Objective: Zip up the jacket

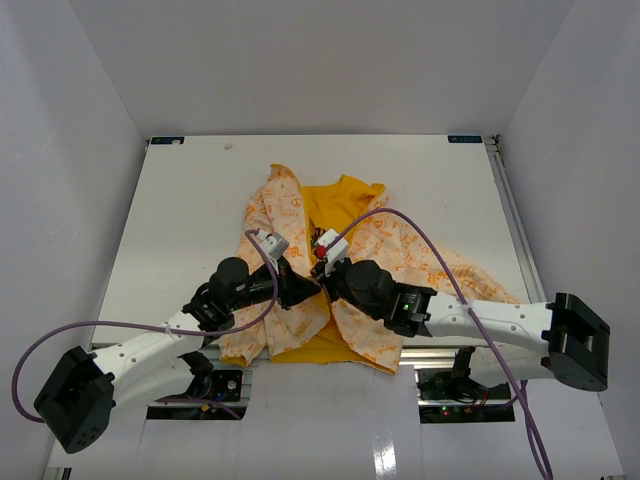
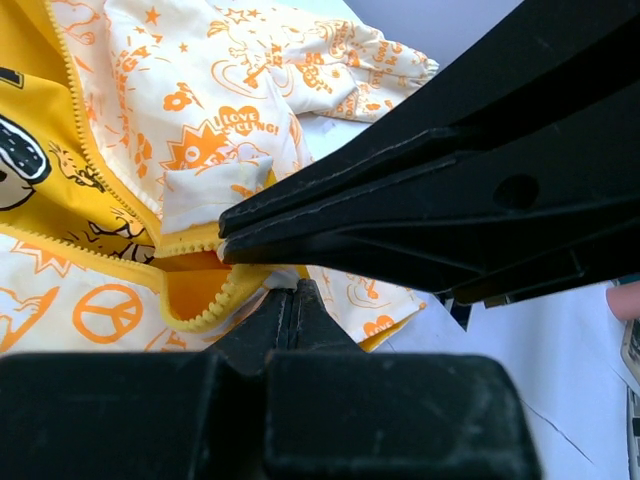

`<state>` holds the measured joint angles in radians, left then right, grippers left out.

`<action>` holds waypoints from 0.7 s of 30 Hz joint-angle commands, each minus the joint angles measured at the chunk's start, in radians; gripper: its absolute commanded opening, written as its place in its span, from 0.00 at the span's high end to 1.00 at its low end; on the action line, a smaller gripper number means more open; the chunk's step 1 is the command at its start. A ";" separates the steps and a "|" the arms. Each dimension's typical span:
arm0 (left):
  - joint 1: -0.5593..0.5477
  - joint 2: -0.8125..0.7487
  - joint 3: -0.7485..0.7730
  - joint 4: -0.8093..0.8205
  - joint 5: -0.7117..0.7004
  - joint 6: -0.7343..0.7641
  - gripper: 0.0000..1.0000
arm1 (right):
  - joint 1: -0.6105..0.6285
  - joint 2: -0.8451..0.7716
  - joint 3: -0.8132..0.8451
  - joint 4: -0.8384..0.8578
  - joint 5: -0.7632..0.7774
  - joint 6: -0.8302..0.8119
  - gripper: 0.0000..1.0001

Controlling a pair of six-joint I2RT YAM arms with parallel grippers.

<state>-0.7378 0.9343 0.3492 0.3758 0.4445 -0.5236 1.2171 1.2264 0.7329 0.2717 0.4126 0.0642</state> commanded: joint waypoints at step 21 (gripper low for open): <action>-0.031 -0.059 -0.054 -0.006 0.171 0.031 1.00 | -0.321 -0.174 0.097 -0.153 -0.642 -0.106 0.42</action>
<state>-0.7677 0.8934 0.3149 0.3217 0.5546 -0.5144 1.0121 1.1460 0.8177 0.2379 0.1666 0.0182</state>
